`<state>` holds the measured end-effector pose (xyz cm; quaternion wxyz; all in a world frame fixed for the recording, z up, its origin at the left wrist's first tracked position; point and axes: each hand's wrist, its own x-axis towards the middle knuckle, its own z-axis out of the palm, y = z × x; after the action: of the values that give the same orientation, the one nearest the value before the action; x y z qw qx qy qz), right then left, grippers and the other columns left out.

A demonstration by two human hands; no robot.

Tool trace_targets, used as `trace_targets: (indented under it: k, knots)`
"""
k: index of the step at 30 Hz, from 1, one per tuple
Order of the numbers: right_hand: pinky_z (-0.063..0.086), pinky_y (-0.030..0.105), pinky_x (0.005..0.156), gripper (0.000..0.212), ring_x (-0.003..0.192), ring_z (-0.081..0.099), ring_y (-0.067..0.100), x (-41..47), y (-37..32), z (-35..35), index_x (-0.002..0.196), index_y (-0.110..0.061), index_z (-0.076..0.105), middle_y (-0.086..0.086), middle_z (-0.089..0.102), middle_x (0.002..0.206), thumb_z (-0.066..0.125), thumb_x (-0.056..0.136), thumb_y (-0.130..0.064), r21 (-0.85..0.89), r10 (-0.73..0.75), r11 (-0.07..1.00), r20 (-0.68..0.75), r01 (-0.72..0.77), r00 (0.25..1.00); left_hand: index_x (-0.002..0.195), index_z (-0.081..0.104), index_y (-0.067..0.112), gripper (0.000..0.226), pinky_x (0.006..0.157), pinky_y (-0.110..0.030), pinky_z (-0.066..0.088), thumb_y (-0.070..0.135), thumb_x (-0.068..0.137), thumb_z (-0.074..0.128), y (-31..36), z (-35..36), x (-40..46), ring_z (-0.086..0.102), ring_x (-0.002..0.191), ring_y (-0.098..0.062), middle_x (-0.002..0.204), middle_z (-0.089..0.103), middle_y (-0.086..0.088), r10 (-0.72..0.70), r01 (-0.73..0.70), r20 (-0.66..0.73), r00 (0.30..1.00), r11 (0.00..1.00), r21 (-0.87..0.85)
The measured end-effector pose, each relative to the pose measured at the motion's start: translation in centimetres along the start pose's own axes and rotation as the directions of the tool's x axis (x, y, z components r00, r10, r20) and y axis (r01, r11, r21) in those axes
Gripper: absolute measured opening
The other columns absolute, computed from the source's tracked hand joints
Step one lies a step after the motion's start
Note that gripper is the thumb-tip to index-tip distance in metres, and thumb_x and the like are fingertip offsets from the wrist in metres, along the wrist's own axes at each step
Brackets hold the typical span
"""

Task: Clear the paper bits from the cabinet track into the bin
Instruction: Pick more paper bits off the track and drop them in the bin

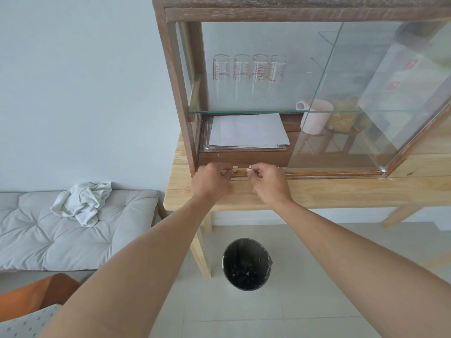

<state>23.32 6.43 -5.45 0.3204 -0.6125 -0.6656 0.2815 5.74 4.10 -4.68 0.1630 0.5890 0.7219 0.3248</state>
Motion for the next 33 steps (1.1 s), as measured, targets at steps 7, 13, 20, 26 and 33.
trace_targets:
  k: [7, 13, 20, 26, 33]
  knots:
    - [0.058, 0.034, 0.071, 0.019, 0.068, 0.072, 0.025, -2.4, 0.9, -1.3, 0.114, -0.012, 0.081, -0.001, 0.075, 0.083, 0.068, 0.103, -0.021, 0.066, 0.003, 0.998, 0.004, -0.003, 1.0, 0.109, 0.08, 0.036, 0.02, 0.075, -0.04, 0.059, 0.046, 0.098, 0.066, 0.4, -0.6, -2.8, 0.071, 0.082, -0.023, 0.074, 0.074, 0.003, 0.015, -0.015, 0.009, 1.0, 0.999, -0.03]
    - [0.052, 0.031, 0.062, 0.018, 0.06, 0.068, 0.023, -4.9, 1.6, -2.3, 0.11, -0.017, 0.082, -0.004, 0.07, 0.07, 0.07, 0.102, -0.028, 0.035, -0.001, 0.999, 0.021, 0.0, 1.0, 0.105, 0.08, 0.039, 0.021, 0.072, -0.038, 0.059, 0.05, 0.098, 0.064, 0.5, -0.7, -6.3, 0.068, 0.072, -0.016, 0.057, 0.065, 0.011, 0.011, -0.011, 0.01, 1.0, 1.0, -0.009]
    - [0.048, 0.029, 0.065, 0.021, 0.059, 0.063, 0.019, -8.3, 3.2, -3.4, 0.112, -0.016, 0.082, -0.004, 0.065, 0.064, 0.069, 0.103, -0.03, 0.038, -0.002, 0.999, 0.094, -0.001, 0.996, 0.107, 0.079, 0.04, 0.023, 0.063, -0.032, 0.06, 0.054, 0.098, 0.063, 0.0, 0.3, -10.2, 0.065, 0.058, -0.004, 0.049, 0.064, 0.015, -0.024, 0.025, 0.047, 0.999, 0.999, -0.023]
    - [0.046, 0.027, 0.062, 0.02, 0.054, 0.06, 0.012, -11.0, 5.7, -3.2, 0.111, -0.019, 0.081, -0.007, 0.063, 0.058, 0.069, 0.103, -0.033, 0.015, 0.004, 1.0, 0.133, -0.006, 0.991, 0.109, 0.081, 0.031, 0.022, 0.067, -0.036, 0.06, 0.044, 0.1, 0.066, -0.8, 1.9, -13.1, 0.067, 0.066, -0.013, 0.066, 0.069, 0.012, -0.022, 0.024, 0.104, 0.994, 1.0, -0.016]
    - [0.048, 0.028, 0.067, 0.02, 0.068, 0.069, 0.021, -12.6, 9.5, -2.2, 0.111, -0.022, 0.08, -0.001, 0.069, 0.071, 0.07, 0.101, -0.037, -0.004, 0.115, 0.993, 0.2, -0.117, 0.973, 0.113, 0.079, 0.034, 0.025, 0.066, -0.037, 0.06, 0.047, 0.102, 0.061, -2.5, 4.3, -14.2, 0.069, 0.075, -0.02, 0.066, 0.063, 0.013, -0.099, 0.095, 0.192, 0.976, 0.995, 0.03]
